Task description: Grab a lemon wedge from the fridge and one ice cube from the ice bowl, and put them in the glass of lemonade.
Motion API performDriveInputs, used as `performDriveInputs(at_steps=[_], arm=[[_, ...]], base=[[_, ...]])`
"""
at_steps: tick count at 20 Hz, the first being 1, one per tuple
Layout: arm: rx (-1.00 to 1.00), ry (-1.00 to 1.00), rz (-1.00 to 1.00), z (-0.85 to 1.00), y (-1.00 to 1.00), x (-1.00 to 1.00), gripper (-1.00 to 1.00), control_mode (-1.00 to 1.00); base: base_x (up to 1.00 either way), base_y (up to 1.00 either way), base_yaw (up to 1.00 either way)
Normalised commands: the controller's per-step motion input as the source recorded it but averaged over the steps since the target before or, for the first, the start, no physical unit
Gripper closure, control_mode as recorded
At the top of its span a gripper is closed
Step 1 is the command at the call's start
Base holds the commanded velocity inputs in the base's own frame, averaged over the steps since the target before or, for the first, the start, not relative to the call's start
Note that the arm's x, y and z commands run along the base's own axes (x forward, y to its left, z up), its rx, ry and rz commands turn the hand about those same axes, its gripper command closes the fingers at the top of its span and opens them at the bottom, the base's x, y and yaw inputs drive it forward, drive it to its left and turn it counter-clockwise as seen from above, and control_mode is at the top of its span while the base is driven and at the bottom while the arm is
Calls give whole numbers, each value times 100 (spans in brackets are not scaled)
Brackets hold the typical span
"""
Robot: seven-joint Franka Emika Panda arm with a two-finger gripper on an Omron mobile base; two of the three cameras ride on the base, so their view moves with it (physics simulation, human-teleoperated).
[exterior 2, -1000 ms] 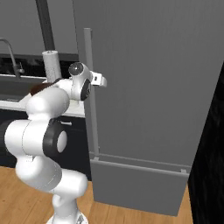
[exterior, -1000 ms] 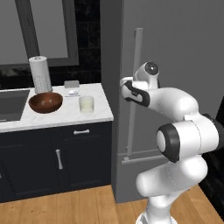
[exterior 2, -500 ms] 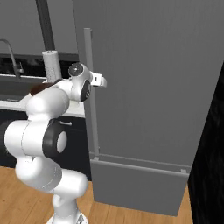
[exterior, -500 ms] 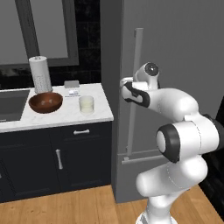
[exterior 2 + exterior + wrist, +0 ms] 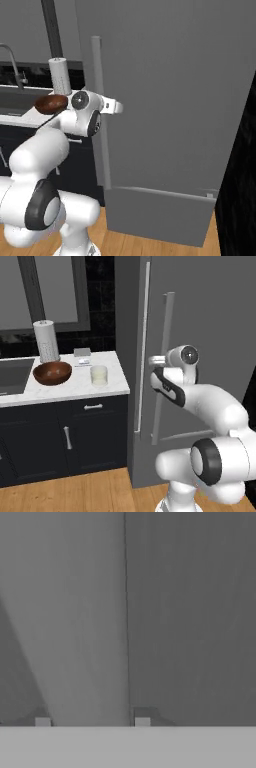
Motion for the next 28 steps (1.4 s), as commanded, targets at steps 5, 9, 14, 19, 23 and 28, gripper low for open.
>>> performDriveInputs(at_steps=[5,9,14,19,23,28], arm=[[9,-17,-24,79,-77,-100,100,-100],[9,-15,-26,100,-68,-100,-100,-100],[9,-12,-25,100,-54,-100,-100,-100],[2,-8,-16,100,-1,-94,-100,-100],[-1,3,-5,100,33,-75,-100,-100],[-7,-7,0,83,25,-78,-100,-100]], base=[[0,0,0],[0,0,0],[0,0,0],[0,0,0],[0,0,0],[0,0,0]])
